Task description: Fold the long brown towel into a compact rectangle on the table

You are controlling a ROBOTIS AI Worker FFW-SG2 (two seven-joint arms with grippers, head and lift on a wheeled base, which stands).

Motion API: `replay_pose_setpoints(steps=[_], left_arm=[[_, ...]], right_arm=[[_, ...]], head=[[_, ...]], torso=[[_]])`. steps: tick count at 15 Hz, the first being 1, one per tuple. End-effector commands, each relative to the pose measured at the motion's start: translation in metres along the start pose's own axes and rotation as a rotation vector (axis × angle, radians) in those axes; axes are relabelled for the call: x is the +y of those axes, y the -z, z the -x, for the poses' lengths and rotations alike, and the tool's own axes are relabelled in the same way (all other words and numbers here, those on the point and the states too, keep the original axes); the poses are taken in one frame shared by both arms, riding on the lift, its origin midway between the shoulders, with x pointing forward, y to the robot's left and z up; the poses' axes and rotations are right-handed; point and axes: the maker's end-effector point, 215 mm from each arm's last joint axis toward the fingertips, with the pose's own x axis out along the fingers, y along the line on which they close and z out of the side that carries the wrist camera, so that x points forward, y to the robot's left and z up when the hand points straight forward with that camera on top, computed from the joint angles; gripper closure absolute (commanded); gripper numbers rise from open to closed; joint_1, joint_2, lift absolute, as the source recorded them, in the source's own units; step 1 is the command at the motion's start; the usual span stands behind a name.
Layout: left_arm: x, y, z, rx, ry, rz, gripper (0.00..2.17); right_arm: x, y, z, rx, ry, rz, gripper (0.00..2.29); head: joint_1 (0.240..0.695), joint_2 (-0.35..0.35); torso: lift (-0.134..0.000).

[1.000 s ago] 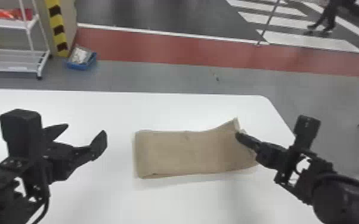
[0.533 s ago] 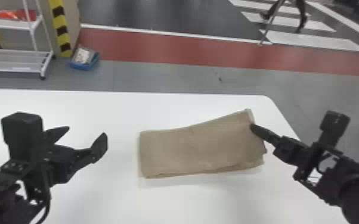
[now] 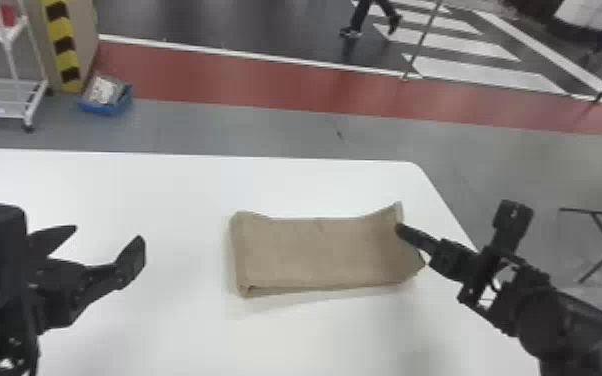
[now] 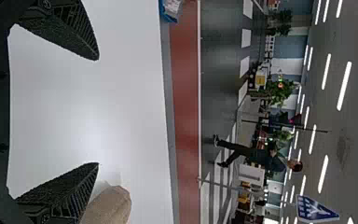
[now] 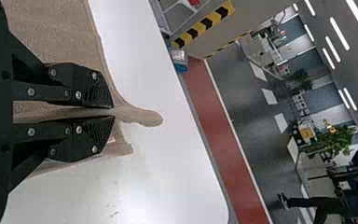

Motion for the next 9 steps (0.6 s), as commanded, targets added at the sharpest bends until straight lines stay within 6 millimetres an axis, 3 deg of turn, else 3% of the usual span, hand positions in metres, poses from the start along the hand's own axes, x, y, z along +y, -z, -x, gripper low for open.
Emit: replay_pose_setpoints(steps=[1,7,9], left_arm=[[0.001,0.000,0.004,0.001,-0.003,0.001,0.08],[-0.013,-0.002,0.005,-0.005,0.023,0.002,0.07],[-0.032,-0.004,0.002,-0.007,0.059,0.005,0.07]], right_arm=[[-0.008,0.015,-0.007,0.038,0.043,0.027,0.00],[-0.039,-0.002,0.031,-0.023,0.122,0.021,0.05],[-0.053,0.000,0.044,-0.033,0.142,0.009,0.05]], head=[[0.695,-0.311],[0.695,-0.338],[0.695,-0.350]], torso=[[-0.124],[-0.124],[-0.124]])
